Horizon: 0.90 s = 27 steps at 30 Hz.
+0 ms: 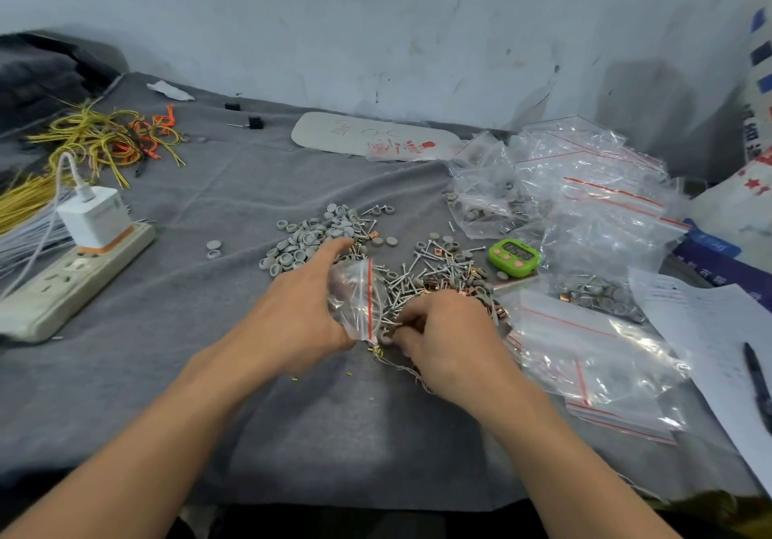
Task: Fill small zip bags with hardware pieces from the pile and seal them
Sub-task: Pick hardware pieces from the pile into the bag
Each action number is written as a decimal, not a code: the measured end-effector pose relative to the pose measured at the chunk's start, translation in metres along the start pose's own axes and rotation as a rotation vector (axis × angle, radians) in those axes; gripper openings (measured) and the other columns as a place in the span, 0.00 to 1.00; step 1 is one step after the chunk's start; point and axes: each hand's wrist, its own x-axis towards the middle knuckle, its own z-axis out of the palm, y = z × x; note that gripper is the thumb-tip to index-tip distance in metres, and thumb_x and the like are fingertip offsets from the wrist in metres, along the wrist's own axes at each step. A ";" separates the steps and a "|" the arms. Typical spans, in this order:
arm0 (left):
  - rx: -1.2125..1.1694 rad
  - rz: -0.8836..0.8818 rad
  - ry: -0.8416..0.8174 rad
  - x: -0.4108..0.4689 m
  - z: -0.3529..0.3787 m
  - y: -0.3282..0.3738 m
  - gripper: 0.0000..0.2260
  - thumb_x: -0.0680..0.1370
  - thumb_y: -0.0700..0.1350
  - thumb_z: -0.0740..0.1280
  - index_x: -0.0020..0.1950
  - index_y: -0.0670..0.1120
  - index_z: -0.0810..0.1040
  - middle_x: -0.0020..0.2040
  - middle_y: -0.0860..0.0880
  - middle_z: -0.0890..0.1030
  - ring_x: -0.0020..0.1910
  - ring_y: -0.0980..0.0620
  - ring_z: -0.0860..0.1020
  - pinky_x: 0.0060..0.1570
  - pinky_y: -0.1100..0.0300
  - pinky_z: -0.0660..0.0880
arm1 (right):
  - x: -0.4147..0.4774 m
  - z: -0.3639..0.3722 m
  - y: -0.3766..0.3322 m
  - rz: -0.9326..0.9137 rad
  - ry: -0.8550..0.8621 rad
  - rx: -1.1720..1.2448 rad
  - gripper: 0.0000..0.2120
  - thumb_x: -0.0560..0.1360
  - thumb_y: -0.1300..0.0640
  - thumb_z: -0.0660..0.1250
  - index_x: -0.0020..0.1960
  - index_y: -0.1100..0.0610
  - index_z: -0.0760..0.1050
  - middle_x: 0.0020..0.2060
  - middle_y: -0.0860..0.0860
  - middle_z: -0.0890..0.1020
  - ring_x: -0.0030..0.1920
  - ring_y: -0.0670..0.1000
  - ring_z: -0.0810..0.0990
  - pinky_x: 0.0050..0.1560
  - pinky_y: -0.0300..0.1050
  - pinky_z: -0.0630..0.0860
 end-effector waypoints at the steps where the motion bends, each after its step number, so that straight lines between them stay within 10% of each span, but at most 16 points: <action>1: 0.003 0.002 -0.002 0.000 0.000 0.000 0.46 0.66 0.51 0.79 0.77 0.63 0.57 0.53 0.58 0.74 0.48 0.54 0.72 0.47 0.60 0.68 | 0.003 -0.001 0.002 0.038 0.013 0.074 0.06 0.77 0.52 0.69 0.42 0.50 0.81 0.36 0.46 0.85 0.43 0.49 0.82 0.45 0.43 0.75; 9: 0.009 0.007 -0.003 -0.003 -0.001 0.001 0.46 0.67 0.52 0.79 0.77 0.64 0.56 0.57 0.57 0.75 0.50 0.53 0.74 0.49 0.59 0.70 | 0.015 -0.022 0.009 0.008 -0.029 0.331 0.16 0.80 0.57 0.66 0.34 0.59 0.72 0.30 0.56 0.78 0.32 0.49 0.72 0.36 0.47 0.68; 15: 0.057 0.176 -0.008 -0.011 0.002 0.012 0.50 0.56 0.66 0.76 0.76 0.67 0.59 0.72 0.63 0.67 0.71 0.58 0.64 0.71 0.54 0.67 | 0.016 -0.022 0.011 0.012 -0.113 0.589 0.16 0.82 0.60 0.62 0.36 0.59 0.78 0.28 0.53 0.82 0.28 0.48 0.71 0.34 0.46 0.67; 20: -0.201 0.269 0.197 -0.010 0.008 0.027 0.23 0.64 0.70 0.69 0.58 0.66 0.81 0.57 0.70 0.78 0.63 0.67 0.72 0.64 0.66 0.64 | 0.015 -0.023 0.009 -0.045 -0.179 0.722 0.17 0.83 0.61 0.61 0.36 0.57 0.77 0.27 0.54 0.81 0.27 0.53 0.72 0.29 0.44 0.66; 24: -0.384 0.295 0.294 -0.010 0.008 0.038 0.09 0.70 0.59 0.74 0.49 0.63 0.85 0.45 0.66 0.84 0.53 0.62 0.80 0.70 0.66 0.62 | 0.012 -0.027 0.006 -0.129 -0.232 0.746 0.16 0.84 0.59 0.59 0.43 0.62 0.80 0.29 0.53 0.82 0.30 0.55 0.73 0.30 0.45 0.68; 27: -0.557 0.259 0.228 -0.008 0.001 0.040 0.10 0.71 0.48 0.79 0.47 0.62 0.87 0.43 0.61 0.86 0.49 0.60 0.83 0.54 0.64 0.75 | 0.010 -0.034 0.006 -0.159 -0.245 0.806 0.16 0.85 0.62 0.58 0.44 0.61 0.80 0.30 0.55 0.81 0.31 0.57 0.74 0.32 0.44 0.70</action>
